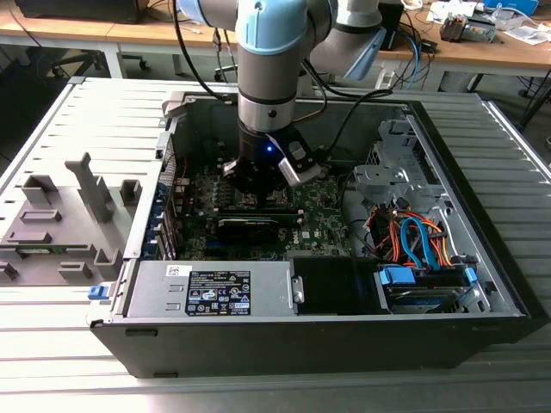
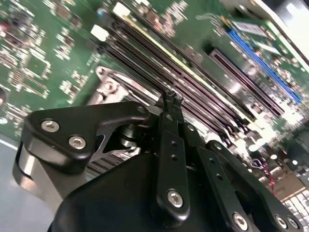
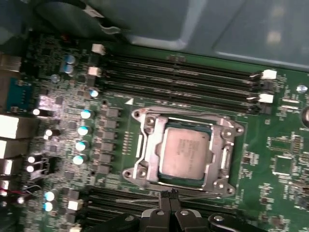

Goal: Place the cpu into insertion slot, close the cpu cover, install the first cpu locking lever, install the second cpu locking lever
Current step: 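Install the second cpu locking lever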

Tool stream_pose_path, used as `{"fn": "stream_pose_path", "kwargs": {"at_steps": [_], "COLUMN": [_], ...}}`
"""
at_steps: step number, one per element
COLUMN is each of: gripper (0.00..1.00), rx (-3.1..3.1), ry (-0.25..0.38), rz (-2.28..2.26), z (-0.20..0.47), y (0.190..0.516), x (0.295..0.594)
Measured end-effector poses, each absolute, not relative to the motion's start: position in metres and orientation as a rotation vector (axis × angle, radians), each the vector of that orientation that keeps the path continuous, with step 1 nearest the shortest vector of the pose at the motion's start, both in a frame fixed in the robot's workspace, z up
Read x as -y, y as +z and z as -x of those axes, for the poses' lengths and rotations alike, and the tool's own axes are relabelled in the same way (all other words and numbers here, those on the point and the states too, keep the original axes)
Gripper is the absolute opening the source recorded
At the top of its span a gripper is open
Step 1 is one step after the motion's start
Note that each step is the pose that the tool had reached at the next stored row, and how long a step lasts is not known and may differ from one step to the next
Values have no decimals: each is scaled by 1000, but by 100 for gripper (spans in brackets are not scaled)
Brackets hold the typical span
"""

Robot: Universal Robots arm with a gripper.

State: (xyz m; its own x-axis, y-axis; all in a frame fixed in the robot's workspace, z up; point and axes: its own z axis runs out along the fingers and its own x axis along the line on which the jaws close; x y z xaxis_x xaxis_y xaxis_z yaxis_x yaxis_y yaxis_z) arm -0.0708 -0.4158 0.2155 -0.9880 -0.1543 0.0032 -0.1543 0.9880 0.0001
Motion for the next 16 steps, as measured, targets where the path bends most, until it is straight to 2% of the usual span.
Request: {"fn": "stream_pose_path", "kwargs": {"at_steps": [16], "gripper": [11], "rx": [3129], "ry": [-6], "rz": [-270], "z": [104], "y": [215], "x": [418]}}
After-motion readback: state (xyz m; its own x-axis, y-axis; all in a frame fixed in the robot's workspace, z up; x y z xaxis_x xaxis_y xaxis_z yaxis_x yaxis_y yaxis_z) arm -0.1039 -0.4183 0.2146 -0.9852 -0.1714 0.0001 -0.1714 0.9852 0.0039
